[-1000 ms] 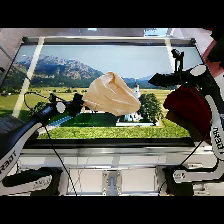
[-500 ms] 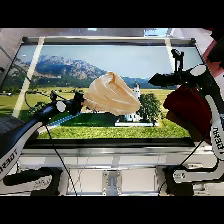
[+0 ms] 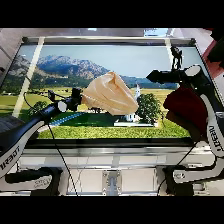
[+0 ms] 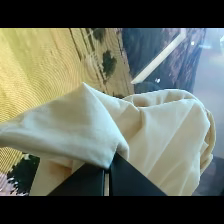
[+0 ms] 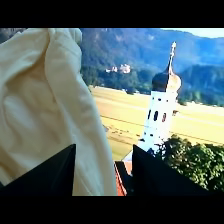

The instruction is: Fold the shirts.

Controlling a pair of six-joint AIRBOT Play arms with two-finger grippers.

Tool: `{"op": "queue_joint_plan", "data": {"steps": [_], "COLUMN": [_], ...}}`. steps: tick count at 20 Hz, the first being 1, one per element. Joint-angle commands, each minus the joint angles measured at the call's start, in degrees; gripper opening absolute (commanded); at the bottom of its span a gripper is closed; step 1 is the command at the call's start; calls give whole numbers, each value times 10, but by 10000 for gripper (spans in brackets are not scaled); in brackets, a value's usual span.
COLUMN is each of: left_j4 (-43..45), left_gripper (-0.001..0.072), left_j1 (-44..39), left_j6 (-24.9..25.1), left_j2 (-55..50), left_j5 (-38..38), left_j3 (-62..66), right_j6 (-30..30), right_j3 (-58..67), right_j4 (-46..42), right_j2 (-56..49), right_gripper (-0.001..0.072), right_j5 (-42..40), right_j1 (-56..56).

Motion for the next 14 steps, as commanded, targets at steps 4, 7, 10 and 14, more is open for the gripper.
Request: {"op": "queue_joint_plan", "data": {"steps": [4, 7, 10, 14], "left_j4": [1, 2, 1, 1], "left_gripper": [14, 15, 15, 15], "left_j1": [0, 0, 0, 0], "left_j6": [-2, -2, 3, 19], "left_j2": [-1, -1, -1, -1], "left_j5": [33, 26, 10, 5], "left_j3": [0, 0, 0, 0], "right_j6": [1, 25, 80, 131], "right_j3": [44, 145, 248, 321], "right_j4": [116, 129, 99, 64], "right_j2": [-147, -231, -294, -353], "right_gripper": [455, 455, 455, 455], "right_j5": [9, 43, 55, 120], "right_j1": [42, 68, 85, 88]}}
